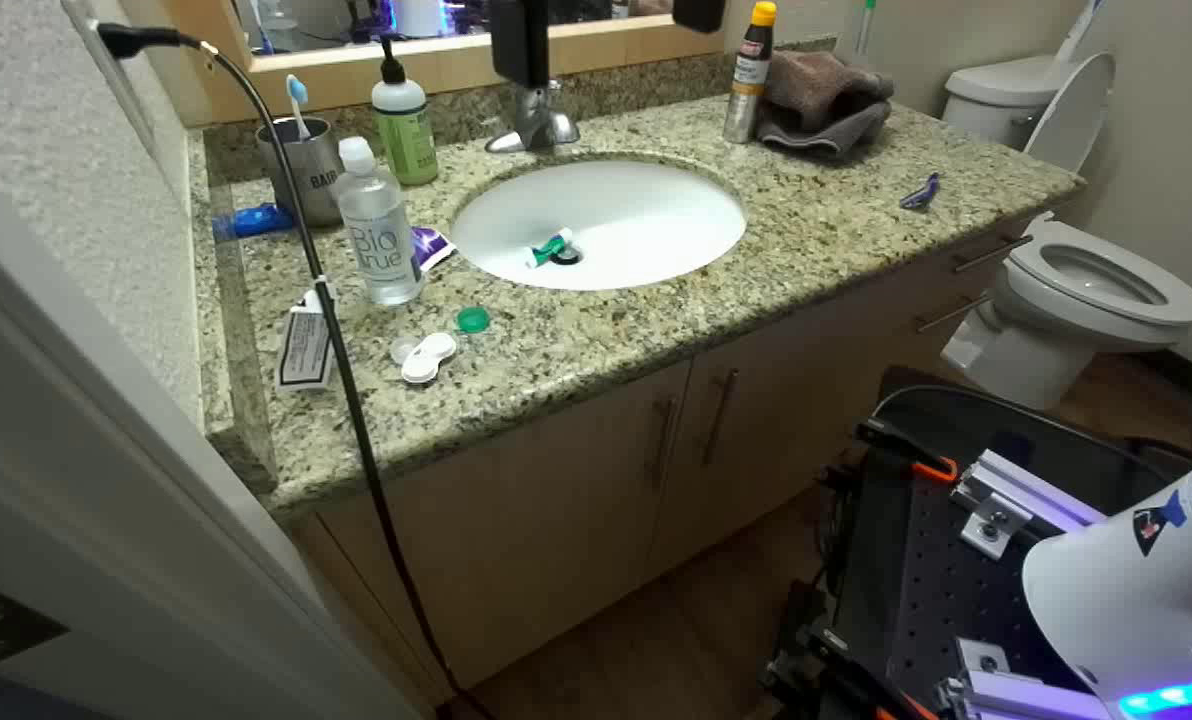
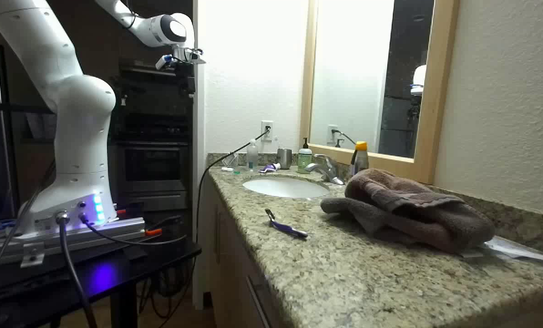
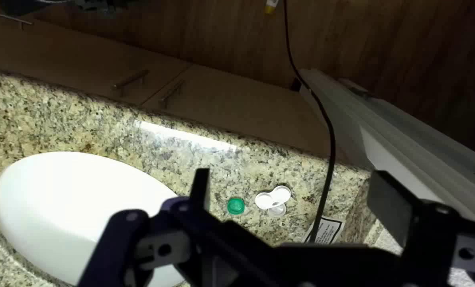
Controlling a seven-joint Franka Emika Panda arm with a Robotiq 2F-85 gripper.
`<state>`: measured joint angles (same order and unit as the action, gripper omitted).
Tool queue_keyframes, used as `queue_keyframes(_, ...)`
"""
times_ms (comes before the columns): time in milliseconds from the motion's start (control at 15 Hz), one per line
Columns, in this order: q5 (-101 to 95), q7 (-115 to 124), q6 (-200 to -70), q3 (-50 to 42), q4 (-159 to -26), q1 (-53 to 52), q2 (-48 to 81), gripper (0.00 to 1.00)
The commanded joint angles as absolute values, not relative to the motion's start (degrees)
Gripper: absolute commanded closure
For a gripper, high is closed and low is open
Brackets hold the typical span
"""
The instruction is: Remove the green tube from the sink and place it on the counter then open the faucet
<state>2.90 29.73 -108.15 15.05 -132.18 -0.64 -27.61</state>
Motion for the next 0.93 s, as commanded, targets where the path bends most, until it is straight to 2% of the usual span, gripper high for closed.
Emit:
queue_keyframes(0, 2.53, 30.03, -108.0, 14.38, -132.03, -1.43, -27.47, 0.0)
queue_keyframes(400, 5.41, 38.24, -112.71, 7.76, -125.83, 3.21, -19.84, 0.0)
queue_keyframes(867, 4.4, 44.38, -132.32, -0.42, -123.0, 8.65, -10.9, 0.0)
